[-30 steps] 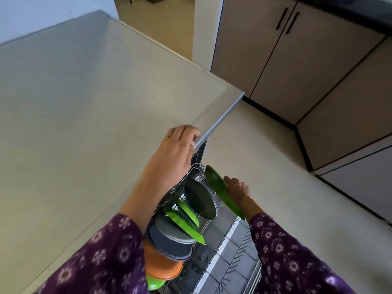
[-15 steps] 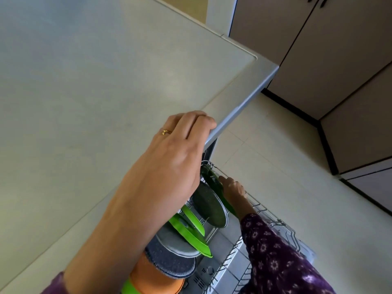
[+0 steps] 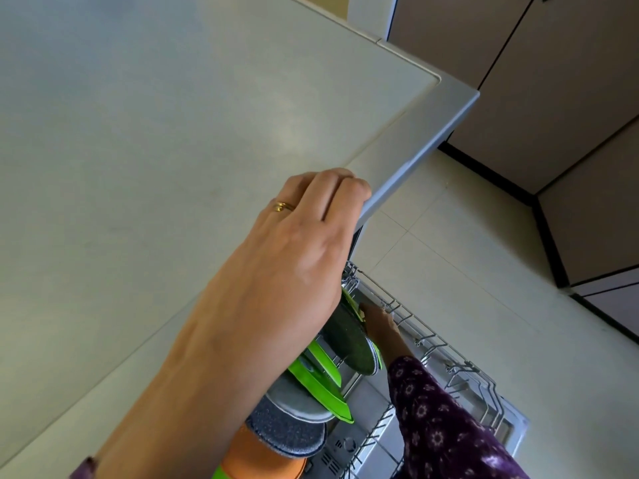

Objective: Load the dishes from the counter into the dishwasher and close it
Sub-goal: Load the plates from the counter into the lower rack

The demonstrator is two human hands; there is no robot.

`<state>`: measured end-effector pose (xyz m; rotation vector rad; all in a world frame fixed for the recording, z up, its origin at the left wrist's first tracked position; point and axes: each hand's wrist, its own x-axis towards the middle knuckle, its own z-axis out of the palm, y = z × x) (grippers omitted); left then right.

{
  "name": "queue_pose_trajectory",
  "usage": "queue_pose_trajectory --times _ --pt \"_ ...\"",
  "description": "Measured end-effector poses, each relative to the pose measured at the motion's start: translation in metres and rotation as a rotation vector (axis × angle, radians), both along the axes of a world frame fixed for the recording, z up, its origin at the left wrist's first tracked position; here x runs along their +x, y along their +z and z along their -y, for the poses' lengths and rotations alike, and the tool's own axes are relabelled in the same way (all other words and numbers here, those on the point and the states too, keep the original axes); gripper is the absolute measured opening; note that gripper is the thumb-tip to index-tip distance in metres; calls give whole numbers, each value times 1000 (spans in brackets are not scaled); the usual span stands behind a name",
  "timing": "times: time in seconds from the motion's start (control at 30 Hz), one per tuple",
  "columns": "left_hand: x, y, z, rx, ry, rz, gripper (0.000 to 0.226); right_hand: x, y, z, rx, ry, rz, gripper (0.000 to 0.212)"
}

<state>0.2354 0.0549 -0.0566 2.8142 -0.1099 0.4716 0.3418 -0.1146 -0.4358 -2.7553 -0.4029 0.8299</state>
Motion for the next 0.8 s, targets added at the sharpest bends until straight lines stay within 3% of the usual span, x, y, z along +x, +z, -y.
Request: queue_pose_trajectory --times 0.17,0.3,0.43,0.53,0.8 --pt "0 1 -1 -13 -25 12 34 -3 17 11 -1 -5 -17 34" --pt "0 1 -1 -10 -38 23 33 0 52 14 1 -98 39 29" --pt "1 0 -3 -7 -49 52 29 -15 94 13 129 -145 117 26" --pt "2 -4 -3 -14 -49 72 24 -41 128 10 218 -127 188 22" --pt "-59 21 -14 9 24 18 19 -160 245 -15 318 -42 112 25"
